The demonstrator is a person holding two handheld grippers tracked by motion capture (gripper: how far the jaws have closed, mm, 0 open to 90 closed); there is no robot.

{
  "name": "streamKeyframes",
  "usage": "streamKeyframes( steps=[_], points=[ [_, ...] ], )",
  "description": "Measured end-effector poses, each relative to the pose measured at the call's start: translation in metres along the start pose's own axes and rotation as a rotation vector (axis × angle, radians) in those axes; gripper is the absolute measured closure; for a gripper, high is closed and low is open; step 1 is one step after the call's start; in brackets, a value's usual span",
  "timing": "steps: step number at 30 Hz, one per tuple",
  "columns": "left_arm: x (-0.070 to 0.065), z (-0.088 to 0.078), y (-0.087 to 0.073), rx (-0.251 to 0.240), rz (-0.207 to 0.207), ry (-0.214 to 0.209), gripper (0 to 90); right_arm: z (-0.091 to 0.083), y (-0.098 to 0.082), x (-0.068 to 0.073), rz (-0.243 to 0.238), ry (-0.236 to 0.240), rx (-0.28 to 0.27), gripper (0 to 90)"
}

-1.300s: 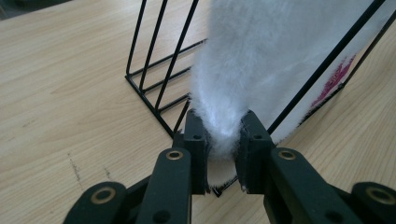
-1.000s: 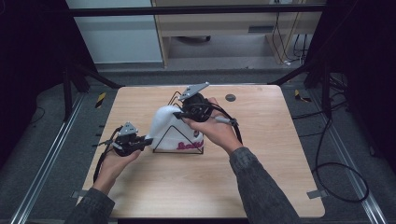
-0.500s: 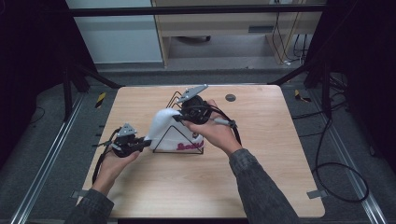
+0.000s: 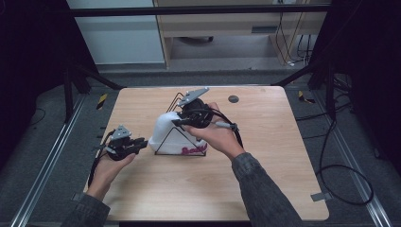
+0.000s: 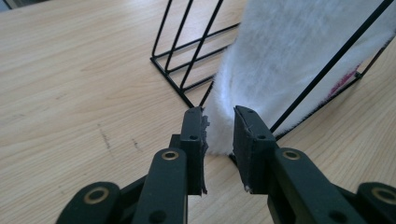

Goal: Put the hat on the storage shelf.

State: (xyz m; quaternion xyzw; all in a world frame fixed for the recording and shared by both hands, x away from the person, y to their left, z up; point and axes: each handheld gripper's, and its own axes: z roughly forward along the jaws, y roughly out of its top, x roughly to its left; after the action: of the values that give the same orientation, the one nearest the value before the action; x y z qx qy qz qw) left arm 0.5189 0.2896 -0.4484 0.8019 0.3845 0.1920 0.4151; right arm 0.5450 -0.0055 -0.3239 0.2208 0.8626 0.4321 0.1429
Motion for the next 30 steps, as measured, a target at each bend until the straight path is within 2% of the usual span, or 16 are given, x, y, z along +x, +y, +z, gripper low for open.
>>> streamKeyframes(
  steps=[4,8,11,13,16,20,23,27,30],
  points=[
    [0.001,-0.007,0.0,-0.001,0.012,0.039,67.2,-0.004,0.001,0.002,0.001,-0.003,-0.008,61.2],
    [0.004,-0.009,-0.001,0.026,0.008,0.086,47.4,-0.01,0.002,0.004,0.004,-0.016,-0.021,53.5],
    [0.007,-0.007,-0.004,0.059,-0.005,0.092,29.1,-0.016,0.0,0.004,0.015,-0.041,-0.041,45.2],
    [0.007,-0.005,-0.008,0.096,0.006,0.103,18.7,-0.02,-0.001,0.003,0.018,-0.062,-0.053,39.0],
    [0.007,-0.002,-0.015,0.127,0.011,0.119,9.5,-0.028,-0.002,0.003,0.039,-0.098,-0.074,28.0],
    [0.008,0.003,-0.025,0.155,0.014,0.121,6.1,-0.036,-0.005,0.001,0.049,-0.139,-0.079,18.0],
    [0.01,0.006,-0.03,0.168,-0.003,0.128,5.9,-0.043,-0.008,-0.001,0.054,-0.172,-0.095,12.4],
    [0.011,0.01,-0.036,0.181,-0.011,0.13,5.4,-0.053,-0.013,-0.005,0.07,-0.222,-0.103,7.6],
    [0.012,0.012,-0.04,0.194,-0.022,0.135,5.4,-0.06,-0.02,-0.008,0.068,-0.24,-0.108,6.6]
  ],
)
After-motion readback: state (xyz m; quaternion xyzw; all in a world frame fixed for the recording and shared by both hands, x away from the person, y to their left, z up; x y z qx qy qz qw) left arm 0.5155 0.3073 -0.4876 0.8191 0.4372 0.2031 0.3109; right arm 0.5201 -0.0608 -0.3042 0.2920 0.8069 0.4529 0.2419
